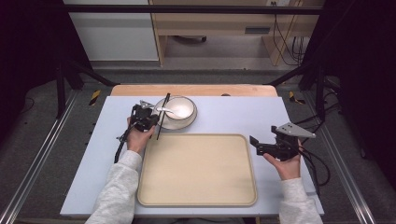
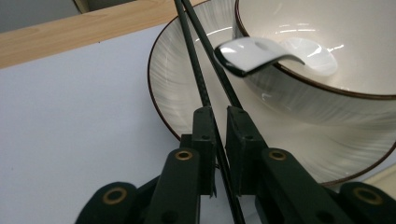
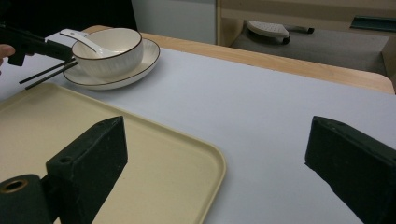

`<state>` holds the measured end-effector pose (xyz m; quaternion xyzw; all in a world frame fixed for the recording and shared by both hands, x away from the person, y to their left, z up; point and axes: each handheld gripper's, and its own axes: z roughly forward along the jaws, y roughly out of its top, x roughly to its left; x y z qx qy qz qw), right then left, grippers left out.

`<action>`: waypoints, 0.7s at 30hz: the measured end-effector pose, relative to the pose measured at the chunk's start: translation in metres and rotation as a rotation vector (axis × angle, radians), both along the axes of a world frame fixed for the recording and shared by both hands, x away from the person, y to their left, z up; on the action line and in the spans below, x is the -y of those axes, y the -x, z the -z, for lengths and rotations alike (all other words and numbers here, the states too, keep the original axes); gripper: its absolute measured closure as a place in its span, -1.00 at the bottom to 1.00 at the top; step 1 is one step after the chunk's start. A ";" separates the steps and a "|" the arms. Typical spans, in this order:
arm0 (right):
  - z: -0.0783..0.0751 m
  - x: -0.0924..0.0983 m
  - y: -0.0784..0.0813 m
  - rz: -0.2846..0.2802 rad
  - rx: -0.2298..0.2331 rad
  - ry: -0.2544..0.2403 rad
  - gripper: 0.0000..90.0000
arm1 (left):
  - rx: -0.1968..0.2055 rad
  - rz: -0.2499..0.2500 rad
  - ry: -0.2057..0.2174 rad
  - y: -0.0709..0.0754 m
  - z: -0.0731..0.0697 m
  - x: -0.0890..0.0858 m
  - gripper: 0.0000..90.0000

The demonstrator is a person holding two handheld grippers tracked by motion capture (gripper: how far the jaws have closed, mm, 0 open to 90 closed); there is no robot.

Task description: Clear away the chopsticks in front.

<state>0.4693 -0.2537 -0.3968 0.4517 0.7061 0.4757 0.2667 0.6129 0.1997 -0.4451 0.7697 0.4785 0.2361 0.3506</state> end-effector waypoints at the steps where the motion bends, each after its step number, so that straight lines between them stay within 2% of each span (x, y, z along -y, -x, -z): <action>1: 0.000 0.000 0.000 0.000 -0.001 -0.001 -0.86 | -0.004 0.004 -0.007 -0.002 -0.001 0.001 0.78; 5: 0.000 0.000 0.000 -0.001 -0.004 0.004 -0.86 | -0.002 0.000 -0.043 -0.010 0.000 0.006 0.71; 7: 0.000 0.000 0.000 -0.001 -0.004 0.003 -0.86 | -0.003 -0.005 -0.038 -0.012 0.001 0.005 0.72; 10: 0.000 0.000 0.000 -0.003 -0.001 -0.001 -0.86 | -0.029 -0.012 -0.030 -0.016 0.007 0.002 0.77; 17: 0.000 0.000 0.000 -0.003 -0.001 -0.001 -0.86 | -0.013 -0.023 -0.015 -0.016 0.008 0.002 0.90; 21: 0.000 0.000 0.000 -0.003 0.001 0.002 -0.86 | -0.010 -0.026 -0.016 -0.016 0.009 0.003 0.90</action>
